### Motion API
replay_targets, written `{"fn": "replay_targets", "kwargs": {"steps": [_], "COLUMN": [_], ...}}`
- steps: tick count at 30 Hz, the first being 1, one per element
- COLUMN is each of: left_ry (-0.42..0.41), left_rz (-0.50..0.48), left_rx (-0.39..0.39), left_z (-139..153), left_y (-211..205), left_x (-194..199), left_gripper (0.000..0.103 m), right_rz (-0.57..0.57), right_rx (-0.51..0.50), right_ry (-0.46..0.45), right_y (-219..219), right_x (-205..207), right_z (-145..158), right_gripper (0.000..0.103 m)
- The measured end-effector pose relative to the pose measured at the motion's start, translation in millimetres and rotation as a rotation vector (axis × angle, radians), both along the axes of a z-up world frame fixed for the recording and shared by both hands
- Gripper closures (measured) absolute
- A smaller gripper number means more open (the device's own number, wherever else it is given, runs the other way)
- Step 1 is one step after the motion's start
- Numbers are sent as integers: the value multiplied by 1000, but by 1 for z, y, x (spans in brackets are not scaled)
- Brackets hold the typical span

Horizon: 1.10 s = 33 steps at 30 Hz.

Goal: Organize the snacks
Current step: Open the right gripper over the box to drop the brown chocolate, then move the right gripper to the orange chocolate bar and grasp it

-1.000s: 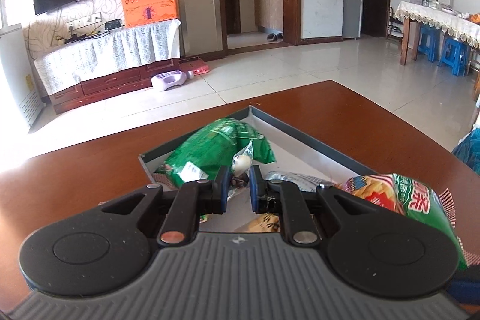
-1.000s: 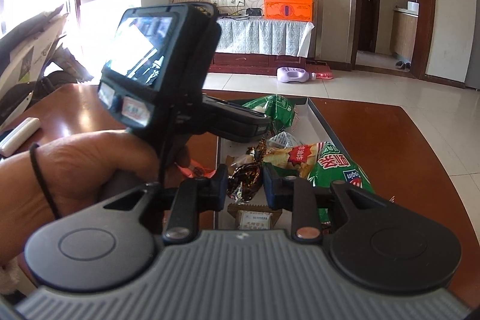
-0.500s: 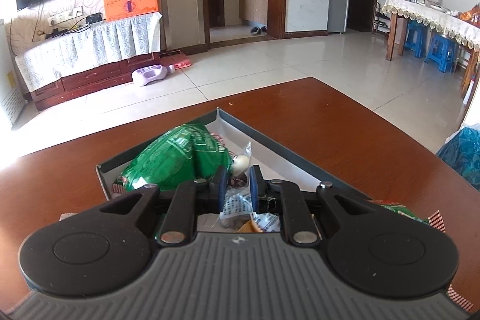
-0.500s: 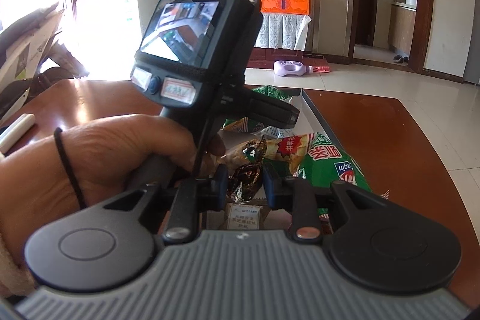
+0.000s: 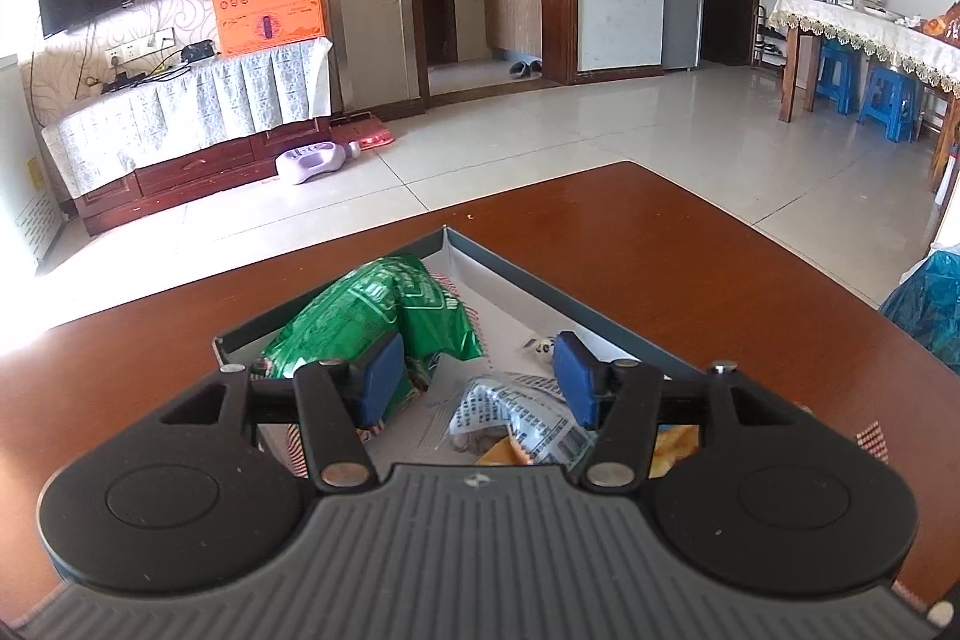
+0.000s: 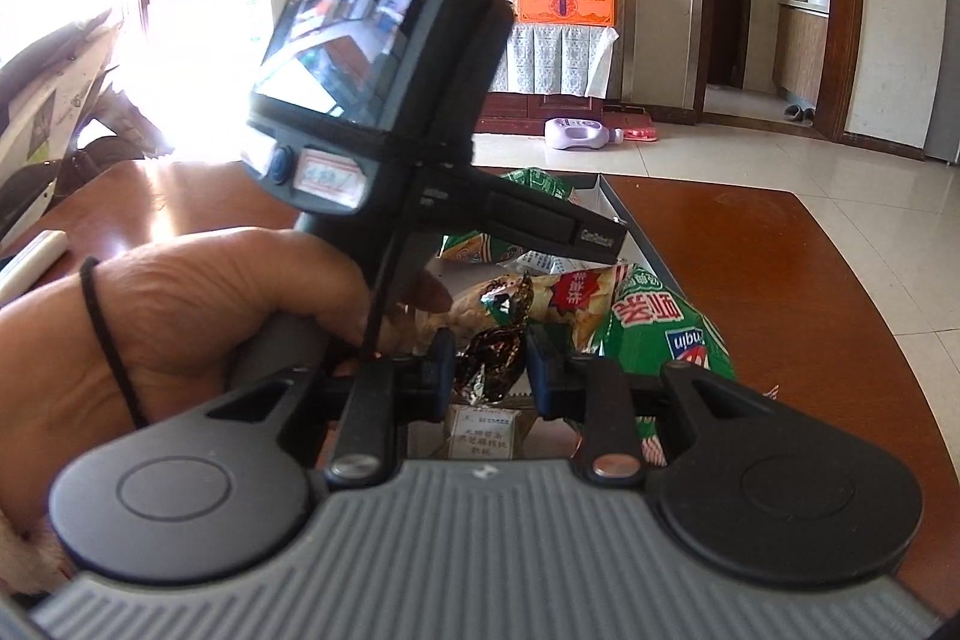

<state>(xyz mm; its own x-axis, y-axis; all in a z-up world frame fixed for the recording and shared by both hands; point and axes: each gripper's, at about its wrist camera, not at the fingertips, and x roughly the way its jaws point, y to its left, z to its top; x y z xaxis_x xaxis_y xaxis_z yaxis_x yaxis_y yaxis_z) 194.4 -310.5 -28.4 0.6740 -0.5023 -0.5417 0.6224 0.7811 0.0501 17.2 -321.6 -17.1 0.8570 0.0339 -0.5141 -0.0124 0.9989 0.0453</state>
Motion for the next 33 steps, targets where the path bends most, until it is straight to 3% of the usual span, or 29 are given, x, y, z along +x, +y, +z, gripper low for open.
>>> {"fn": "replay_targets", "kwargs": {"steps": [14,22,30,33], "left_ry": [-11,-48,-60,-61], "left_rz": [59,131,246,301], "left_rx": [22,26,-11,-13], "left_z": [8,27,51,53], "left_y": [51,119,203,233], "left_x": [-19,-27,-35,-38], "left_gripper": [41,41,41,38], "right_rz": [-54,-97,-53,14], "right_rx": [7,-31,42,59], "right_ry": [-28,-15,-57,-103], "right_y": [-3,3,8,17], "right_x": [6,15,7,2], "right_z": [-4,-11,-2,5], "right_gripper": [76,76,75,59]}}
